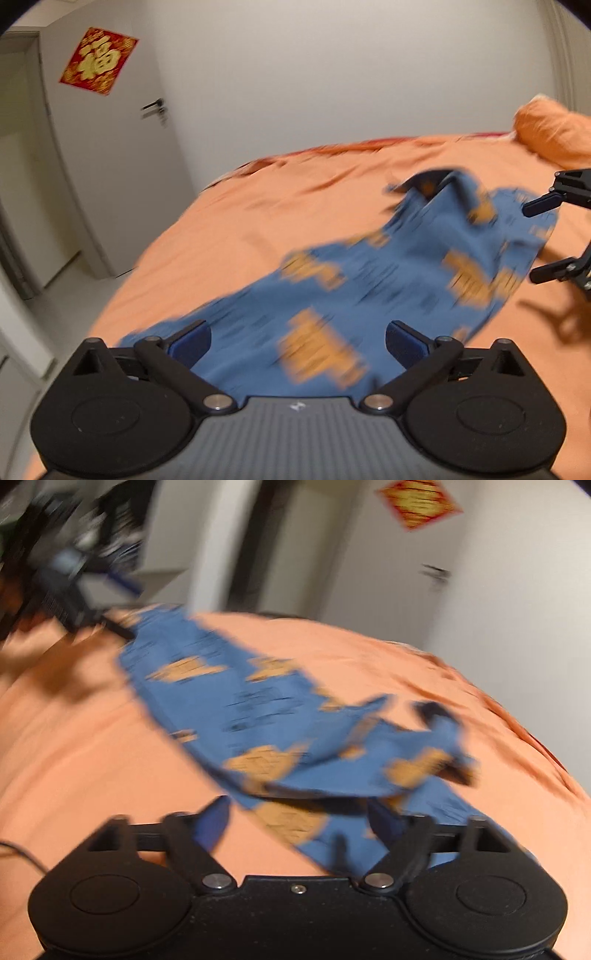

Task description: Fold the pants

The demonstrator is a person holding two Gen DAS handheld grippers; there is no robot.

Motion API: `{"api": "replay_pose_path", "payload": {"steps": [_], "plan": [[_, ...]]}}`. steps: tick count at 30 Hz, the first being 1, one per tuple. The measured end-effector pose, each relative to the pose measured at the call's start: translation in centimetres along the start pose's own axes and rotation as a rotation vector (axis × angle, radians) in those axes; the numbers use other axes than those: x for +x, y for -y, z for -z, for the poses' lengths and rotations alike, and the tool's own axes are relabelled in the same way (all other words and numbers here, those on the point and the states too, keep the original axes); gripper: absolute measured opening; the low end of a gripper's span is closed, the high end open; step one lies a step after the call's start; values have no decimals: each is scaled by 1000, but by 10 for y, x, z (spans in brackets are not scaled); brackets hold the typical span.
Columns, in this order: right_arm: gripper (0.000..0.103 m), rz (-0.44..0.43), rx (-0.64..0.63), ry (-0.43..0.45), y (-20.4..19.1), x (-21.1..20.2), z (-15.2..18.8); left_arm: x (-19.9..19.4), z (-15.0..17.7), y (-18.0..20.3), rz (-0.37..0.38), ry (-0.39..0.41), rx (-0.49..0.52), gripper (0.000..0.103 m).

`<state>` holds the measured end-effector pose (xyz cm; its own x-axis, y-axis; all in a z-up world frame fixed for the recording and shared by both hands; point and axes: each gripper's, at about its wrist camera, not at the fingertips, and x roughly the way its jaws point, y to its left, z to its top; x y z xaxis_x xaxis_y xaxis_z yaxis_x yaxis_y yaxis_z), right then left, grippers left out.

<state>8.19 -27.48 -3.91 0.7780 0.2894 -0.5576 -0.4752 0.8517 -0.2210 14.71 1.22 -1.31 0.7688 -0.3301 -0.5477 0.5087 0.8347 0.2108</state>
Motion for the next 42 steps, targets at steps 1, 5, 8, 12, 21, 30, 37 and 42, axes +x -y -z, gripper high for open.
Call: {"api": "replay_pose_path", "payload": {"steps": [1, 5, 8, 12, 21, 30, 37, 42], "plan": [[93, 37, 30, 2, 11, -4, 2, 9, -8, 12, 29, 17, -4, 103], [99, 153, 48, -17, 57, -13, 6, 38, -35, 59, 181, 77, 49, 103], [102, 188, 45, -27, 98, -16, -6, 56, -45, 88, 257, 92, 109, 102], [95, 95, 137, -26, 152, -2, -44, 72, -47, 112, 329, 56, 163, 86], [67, -68, 2, -143, 151, 83, -125, 88, -36, 148, 340, -46, 280, 39], [0, 17, -161, -286, 114, 132, -113, 80, -44, 150, 339, -49, 280, 0], [0, 151, 248, -8, 166, 18, -80, 56, -52, 139, 393, 9, 325, 0], [0, 219, 572, -56, 176, -36, 15, 65, -41, 149, 471, -60, 385, 2]]}}
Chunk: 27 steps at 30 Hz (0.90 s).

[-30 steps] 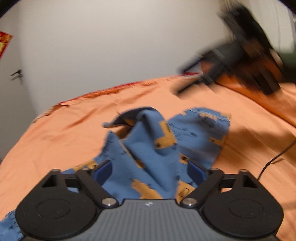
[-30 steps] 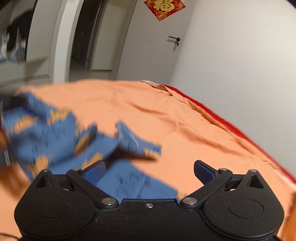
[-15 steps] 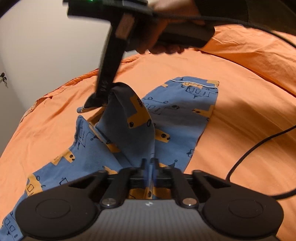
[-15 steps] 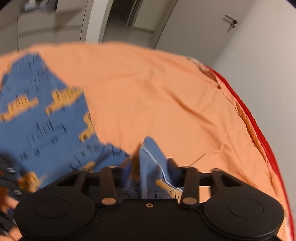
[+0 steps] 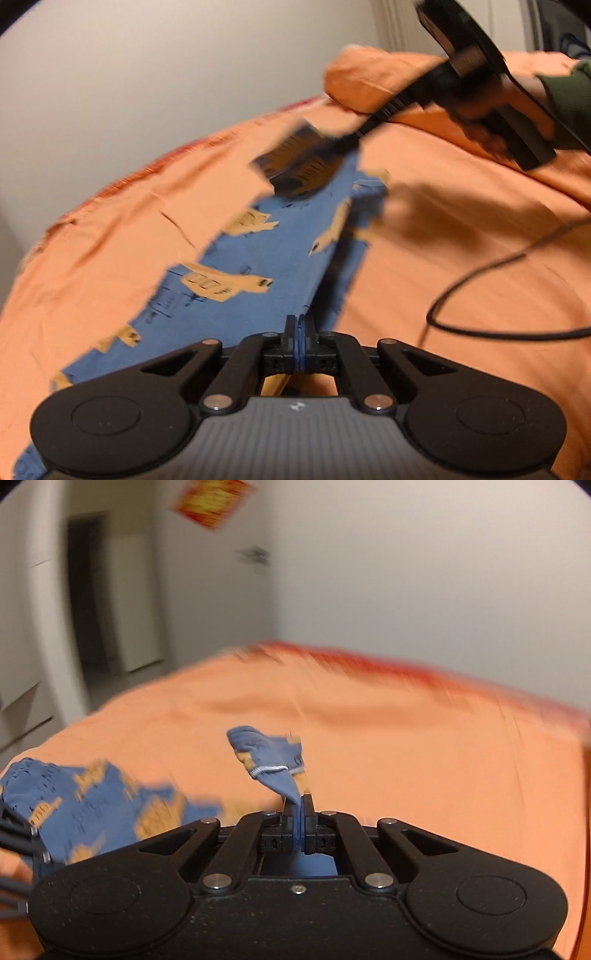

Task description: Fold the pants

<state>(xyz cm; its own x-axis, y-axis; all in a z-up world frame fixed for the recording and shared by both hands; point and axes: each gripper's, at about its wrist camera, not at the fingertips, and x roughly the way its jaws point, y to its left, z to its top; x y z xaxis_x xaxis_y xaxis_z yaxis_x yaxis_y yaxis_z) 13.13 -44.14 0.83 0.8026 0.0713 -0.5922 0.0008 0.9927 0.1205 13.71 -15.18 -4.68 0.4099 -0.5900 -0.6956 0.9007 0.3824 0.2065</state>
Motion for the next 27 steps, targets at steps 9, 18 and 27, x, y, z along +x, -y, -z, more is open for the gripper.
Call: {"api": "replay_pose_path", "payload": {"steps": [9, 18, 27], "plan": [[59, 52, 209, -73, 41, -6, 83, 7, 2, -31, 111, 18, -191, 62], [56, 84, 321, -27, 76, 3, 68, 50, -49, -66, -67, 75, -337, 84], [32, 117, 318, -35, 74, 3, 63, 80, -48, -42, -86, 45, -319, 83]]}}
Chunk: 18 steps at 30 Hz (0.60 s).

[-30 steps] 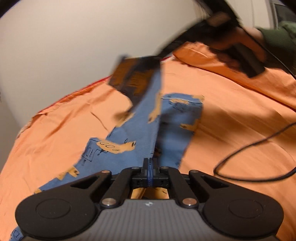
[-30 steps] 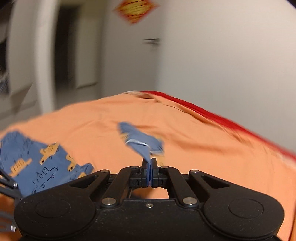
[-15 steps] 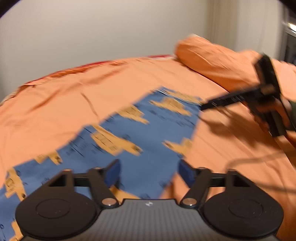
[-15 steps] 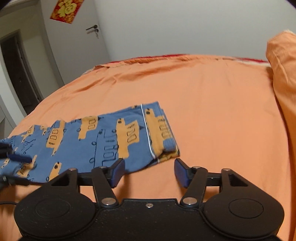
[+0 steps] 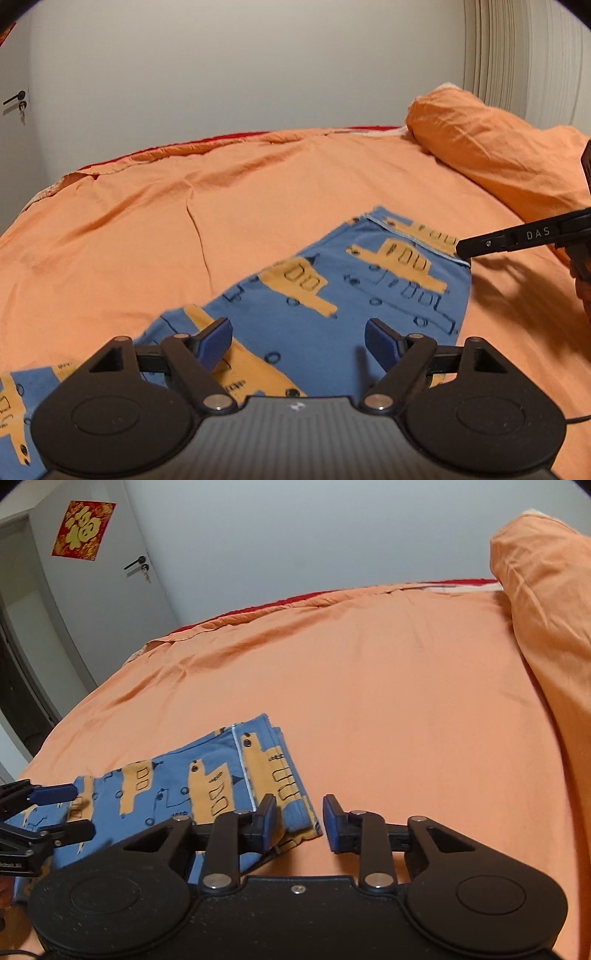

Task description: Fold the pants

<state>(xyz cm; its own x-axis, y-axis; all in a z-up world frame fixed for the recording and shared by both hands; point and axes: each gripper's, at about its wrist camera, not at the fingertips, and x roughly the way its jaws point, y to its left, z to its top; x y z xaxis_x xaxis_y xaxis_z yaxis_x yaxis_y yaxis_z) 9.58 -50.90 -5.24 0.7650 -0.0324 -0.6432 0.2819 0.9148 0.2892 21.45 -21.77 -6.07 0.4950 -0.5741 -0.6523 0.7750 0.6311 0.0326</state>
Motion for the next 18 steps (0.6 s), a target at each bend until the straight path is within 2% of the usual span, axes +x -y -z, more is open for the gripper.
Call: {"api": "replay_pose_path", "payload": {"steps": [2, 3, 5, 8, 10, 12, 14, 15, 18], "plan": [[28, 8, -14, -32, 0, 5, 3, 8, 6, 2, -18, -38, 5, 83], [19, 10, -15, -41, 1, 8, 5, 9, 8, 3, -27, -46, 3, 83], [12, 11, -12, -9, 1, 3, 6, 3, 10, 1, -30, -34, -4, 83], [11, 38, -85, 17, -6, -7, 6, 2, 11, -1, -71, -45, 6, 86], [16, 59, -132, -32, -8, 3, 9, 2, 14, -6, -77, -55, -16, 86], [45, 123, -161, -6, -10, 1, 7, -11, 14, -16, -80, -38, -62, 86], [44, 158, -241, 52, -20, -6, 1, -31, 17, -28, -95, 12, -99, 87], [44, 143, -286, 65, -29, -7, -3, -39, 19, -35, -109, 24, -112, 88], [45, -17, -349, 56, -56, 3, -14, -51, 30, -61, -182, 0, -145, 88]]}}
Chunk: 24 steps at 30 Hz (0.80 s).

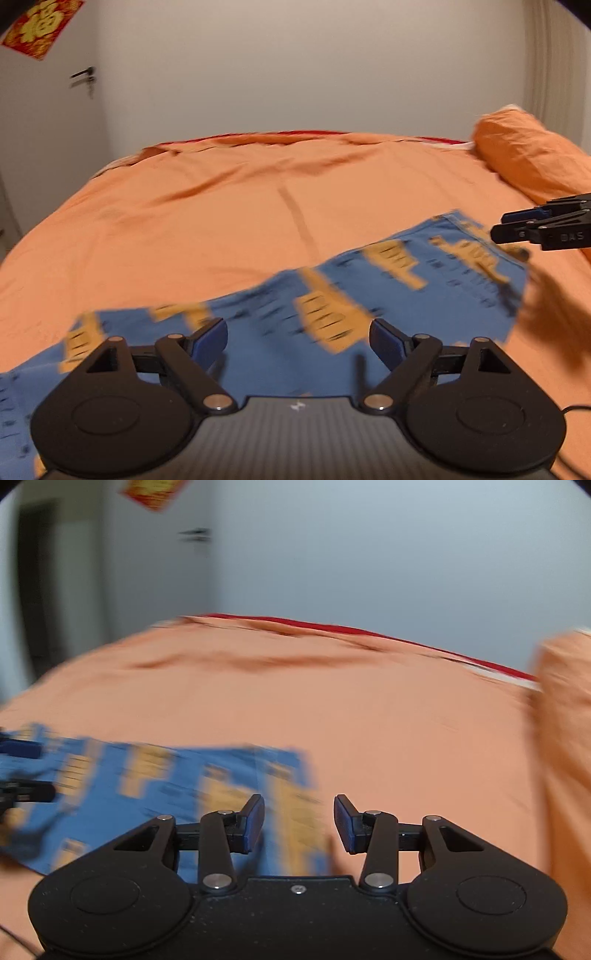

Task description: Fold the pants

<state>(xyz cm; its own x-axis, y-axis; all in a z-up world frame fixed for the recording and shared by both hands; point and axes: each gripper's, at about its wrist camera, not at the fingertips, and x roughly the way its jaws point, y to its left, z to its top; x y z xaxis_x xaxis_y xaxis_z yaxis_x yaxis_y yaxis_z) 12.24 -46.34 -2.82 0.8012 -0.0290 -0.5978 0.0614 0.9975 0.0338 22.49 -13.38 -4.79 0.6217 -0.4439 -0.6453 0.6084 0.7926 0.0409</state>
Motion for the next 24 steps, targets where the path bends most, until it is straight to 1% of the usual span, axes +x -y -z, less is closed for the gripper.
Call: {"api": "replay_pose_path", "payload": {"steps": [1, 2, 3, 4, 5, 6, 7, 8, 9, 10, 11, 12, 13, 14, 15, 16, 17, 19, 20, 21, 22, 23, 24], "plan": [[45, -44, -19, -2, -10, 6, -4, 1, 4, -12, -36, -20, -5, 88], [48, -80, -46, -15, -20, 14, -5, 2, 10, -24, -86, -46, -13, 88], [50, -98, -79, -37, -29, 23, -3, 4, 17, -37, -136, -74, -16, 88], [50, -98, -116, -66, -37, 32, 1, 3, 26, -51, -163, -87, -19, 90], [50, -72, -160, -101, -41, 42, 8, -3, 33, -67, -161, -82, -30, 90], [56, -46, -190, -91, -40, 46, 16, -11, 38, -82, -156, -84, -47, 91], [56, -41, -183, -60, -33, 43, 21, -19, 40, -94, -179, -93, -64, 92], [55, -40, -160, -60, -27, 40, 21, -28, 40, -106, -185, -85, -80, 93], [54, -10, -163, -61, -27, 37, 17, -37, 38, -116, -195, -66, -94, 91], [52, 24, -209, -51, -32, 34, 13, -44, 34, -125, -211, -42, -107, 91], [55, 35, -266, -29, -38, 31, 8, -49, 28, -134, -215, -16, -121, 91], [59, 16, -300, -6, -43, 28, 2, -50, 20, -141, -211, 8, -140, 92], [61, -15, -299, 10, -47, 28, -6, -48, 12, -146, -206, 20, -155, 94], [65, -54, -280, 22, -50, 29, -14, -42, 3, -151, -194, 26, -159, 94], [66, -105, -264, 26, -55, 34, -24, -35, -5, -153, -165, 22, -144, 95], [66, -166, -253, 18, -62, 42, -33, -23, -13, -155, -127, -5, -119, 95], [66, -234, -248, 4, -71, 53, -41, -9, -18, -156, -87, -52, -97, 94], [66, -363, -260, -33, -93, 74, -54, 9, -22, -157, -44, -107, -85, 79], [66, -414, -272, -58, -104, 85, -59, 16, -21, -157, -30, -136, -84, 77], [66, -459, -292, -84, -117, 94, -63, 24, -23, -157, -16, -176, -77, 68], [66, -495, -325, -110, -129, 102, -66, 32, -24, -157, -4, -214, -61, 44], [66, -509, -367, -132, -141, 109, -67, 38, -25, -155, -13, -238, -40, 34], [64, -504, -408, -149, -150, 114, -67, 41, -24, -151, -42, -236, -14, 19]]}}
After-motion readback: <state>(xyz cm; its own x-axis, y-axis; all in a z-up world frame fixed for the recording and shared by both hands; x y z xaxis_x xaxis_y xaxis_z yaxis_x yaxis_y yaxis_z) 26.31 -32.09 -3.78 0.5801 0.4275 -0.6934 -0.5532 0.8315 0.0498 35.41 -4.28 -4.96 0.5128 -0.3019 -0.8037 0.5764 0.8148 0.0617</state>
